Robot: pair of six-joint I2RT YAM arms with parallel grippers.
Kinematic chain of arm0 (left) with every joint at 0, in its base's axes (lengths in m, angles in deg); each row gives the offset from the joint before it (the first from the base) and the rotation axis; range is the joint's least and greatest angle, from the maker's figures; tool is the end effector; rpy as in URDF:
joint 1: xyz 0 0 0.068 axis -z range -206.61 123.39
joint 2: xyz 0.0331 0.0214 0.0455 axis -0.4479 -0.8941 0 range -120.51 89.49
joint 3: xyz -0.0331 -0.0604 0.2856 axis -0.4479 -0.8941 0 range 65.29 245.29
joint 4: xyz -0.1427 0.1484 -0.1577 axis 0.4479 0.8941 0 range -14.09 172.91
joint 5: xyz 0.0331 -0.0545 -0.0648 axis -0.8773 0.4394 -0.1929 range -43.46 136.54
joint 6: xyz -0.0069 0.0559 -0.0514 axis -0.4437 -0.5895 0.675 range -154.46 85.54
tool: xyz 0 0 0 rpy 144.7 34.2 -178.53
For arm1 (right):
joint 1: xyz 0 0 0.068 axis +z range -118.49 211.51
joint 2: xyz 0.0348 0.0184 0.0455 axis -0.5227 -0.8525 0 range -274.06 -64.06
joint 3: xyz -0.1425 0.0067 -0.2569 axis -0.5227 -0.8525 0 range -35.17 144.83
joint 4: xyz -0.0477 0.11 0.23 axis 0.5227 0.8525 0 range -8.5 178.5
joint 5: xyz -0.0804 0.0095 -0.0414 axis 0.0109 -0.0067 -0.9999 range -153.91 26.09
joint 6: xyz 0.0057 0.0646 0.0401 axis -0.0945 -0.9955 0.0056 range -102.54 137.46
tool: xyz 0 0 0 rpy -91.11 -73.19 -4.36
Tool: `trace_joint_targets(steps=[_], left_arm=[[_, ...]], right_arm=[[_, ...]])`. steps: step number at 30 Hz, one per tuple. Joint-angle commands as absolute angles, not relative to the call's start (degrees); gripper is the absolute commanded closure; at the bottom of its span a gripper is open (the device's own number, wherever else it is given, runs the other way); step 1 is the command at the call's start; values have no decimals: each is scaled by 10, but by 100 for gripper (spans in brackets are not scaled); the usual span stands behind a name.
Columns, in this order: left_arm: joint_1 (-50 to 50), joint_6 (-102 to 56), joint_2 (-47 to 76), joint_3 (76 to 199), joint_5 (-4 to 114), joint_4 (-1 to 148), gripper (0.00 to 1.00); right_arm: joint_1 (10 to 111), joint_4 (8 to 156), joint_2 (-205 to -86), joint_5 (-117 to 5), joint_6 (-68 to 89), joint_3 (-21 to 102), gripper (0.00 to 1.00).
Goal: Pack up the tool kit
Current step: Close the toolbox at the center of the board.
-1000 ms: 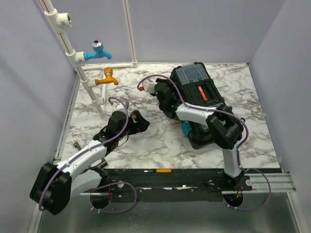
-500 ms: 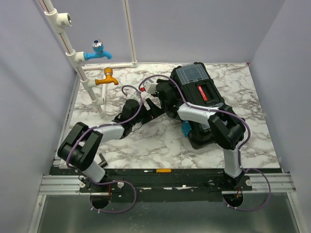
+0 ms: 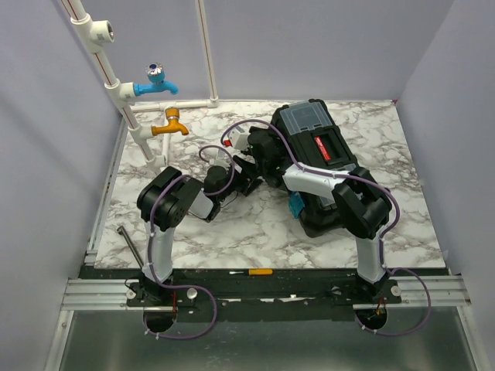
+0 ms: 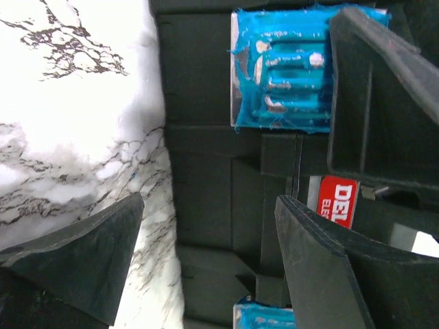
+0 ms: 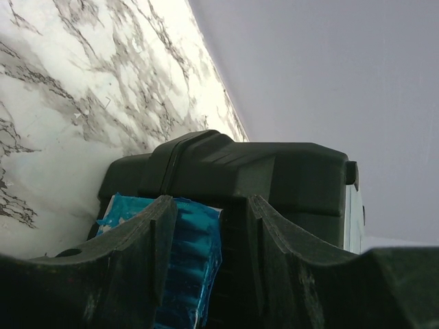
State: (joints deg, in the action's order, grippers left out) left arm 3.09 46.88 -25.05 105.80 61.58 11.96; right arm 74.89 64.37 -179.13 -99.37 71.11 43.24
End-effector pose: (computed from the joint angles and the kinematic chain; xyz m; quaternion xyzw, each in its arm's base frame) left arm 0.3369 -0.2114 0.1325 -0.2554 0.7206 -0.5817 0.2777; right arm 0.3827 0.3101 0.2331 -0.4664 0.6470 -0.2969 0.5251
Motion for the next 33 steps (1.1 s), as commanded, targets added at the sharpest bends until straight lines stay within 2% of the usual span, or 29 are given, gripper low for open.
trace_joint_targets(steps=[1, 4, 6, 12, 18, 23, 33], left_arm=[[29, 560, -307, 1081, 583, -37, 23], [28, 590, -340, 1101, 576, -60, 41], [26, 612, -364, 1117, 569, -78, 46], [23, 652, -426, 1179, 562, -98, 48], [13, 671, -463, 1212, 551, -107, 43], [6, 685, -496, 1264, 558, -130, 44], [6, 709, -491, 1278, 564, -152, 45]], right_arm=[[736, 684, -1782, -980, 691, 447, 48], [737, 692, -1783, -979, 682, 453, 48], [737, 698, -1783, -977, 676, 457, 49], [737, 718, -1785, -976, 662, 469, 49], [737, 733, -1785, -974, 656, 477, 49], [737, 749, -1783, -968, 639, 490, 49], [737, 797, -1785, -956, 589, 522, 49]])
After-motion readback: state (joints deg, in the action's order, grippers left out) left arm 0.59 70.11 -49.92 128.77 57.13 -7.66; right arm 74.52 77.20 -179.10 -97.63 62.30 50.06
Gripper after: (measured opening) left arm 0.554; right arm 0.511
